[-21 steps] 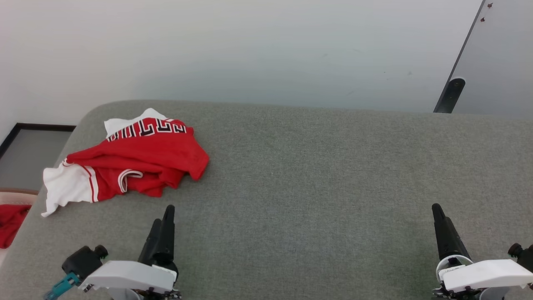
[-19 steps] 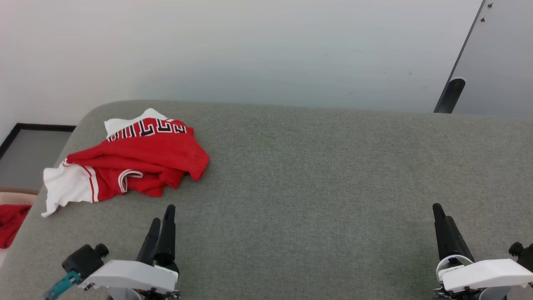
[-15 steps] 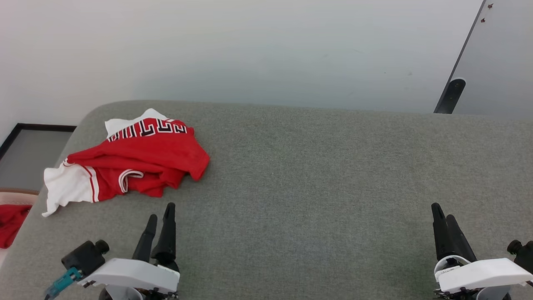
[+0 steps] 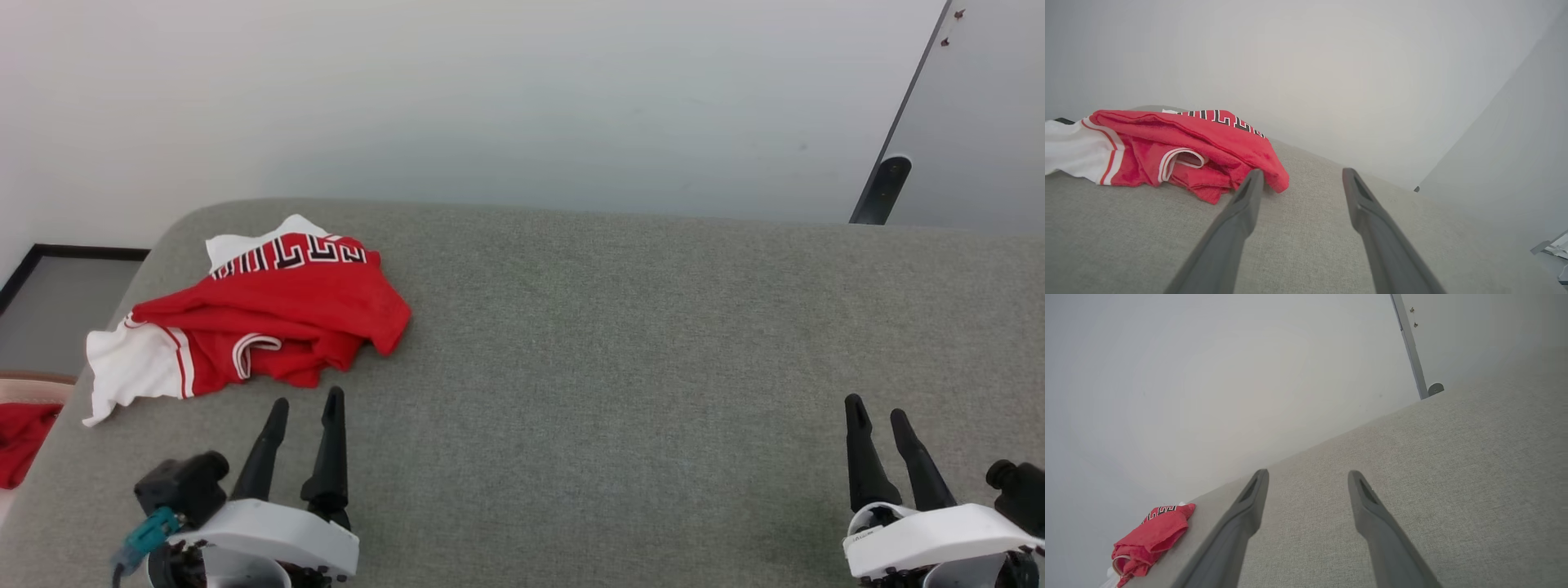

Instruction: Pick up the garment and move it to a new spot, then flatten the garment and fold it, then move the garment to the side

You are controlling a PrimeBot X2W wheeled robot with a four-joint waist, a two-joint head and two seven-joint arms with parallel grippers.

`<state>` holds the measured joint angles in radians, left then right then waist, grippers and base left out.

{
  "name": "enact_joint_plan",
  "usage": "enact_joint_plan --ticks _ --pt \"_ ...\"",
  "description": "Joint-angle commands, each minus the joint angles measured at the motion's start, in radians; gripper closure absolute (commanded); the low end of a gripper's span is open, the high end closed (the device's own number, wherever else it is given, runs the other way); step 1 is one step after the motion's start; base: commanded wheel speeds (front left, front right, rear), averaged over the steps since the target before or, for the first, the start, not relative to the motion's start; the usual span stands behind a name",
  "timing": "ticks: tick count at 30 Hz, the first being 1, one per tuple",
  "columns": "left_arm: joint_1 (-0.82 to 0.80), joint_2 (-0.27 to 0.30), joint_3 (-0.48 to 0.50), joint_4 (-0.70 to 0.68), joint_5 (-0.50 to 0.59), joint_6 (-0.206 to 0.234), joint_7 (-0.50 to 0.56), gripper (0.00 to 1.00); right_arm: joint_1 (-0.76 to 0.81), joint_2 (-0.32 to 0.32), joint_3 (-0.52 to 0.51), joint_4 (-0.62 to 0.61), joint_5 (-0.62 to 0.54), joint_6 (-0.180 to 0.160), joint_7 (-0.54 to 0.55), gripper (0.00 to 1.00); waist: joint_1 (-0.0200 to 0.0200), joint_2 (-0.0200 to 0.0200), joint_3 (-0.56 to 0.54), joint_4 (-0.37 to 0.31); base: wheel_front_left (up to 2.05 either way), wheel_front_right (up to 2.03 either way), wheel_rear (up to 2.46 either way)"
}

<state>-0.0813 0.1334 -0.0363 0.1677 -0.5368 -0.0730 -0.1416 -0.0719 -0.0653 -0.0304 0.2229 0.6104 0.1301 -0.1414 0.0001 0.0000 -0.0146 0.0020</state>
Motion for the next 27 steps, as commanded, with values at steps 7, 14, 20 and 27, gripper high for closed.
enact_joint_plan --ticks 7,14,20,27 --pt "0.001 0.026 -0.018 -0.033 0.128 0.029 -0.025 0.0 -0.021 0.001 -0.023 -0.02 -0.166 0.001 -0.026 0.0 0.0 0.0 -0.001 0.001 0.0 0.0 0.0" --pt "0.002 0.051 -0.043 -0.048 0.213 0.054 -0.042 0.0 -0.022 0.005 -0.038 -0.032 -0.26 0.001 -0.042 0.0 0.0 0.0 -0.002 0.0 0.0 0.0 0.0" --pt "0.003 0.061 -0.051 -0.057 0.251 0.065 -0.054 0.0 -0.021 0.009 -0.045 -0.037 -0.306 0.001 -0.054 0.0 0.0 0.0 -0.004 -0.001 0.0 0.0 0.0" --pt "0.007 0.076 -0.071 -0.07 0.311 0.077 -0.068 0.0 -0.02 0.012 -0.05 -0.043 -0.376 0.001 -0.07 0.0 0.0 0.0 -0.007 -0.003 0.0 0.0 0.0"
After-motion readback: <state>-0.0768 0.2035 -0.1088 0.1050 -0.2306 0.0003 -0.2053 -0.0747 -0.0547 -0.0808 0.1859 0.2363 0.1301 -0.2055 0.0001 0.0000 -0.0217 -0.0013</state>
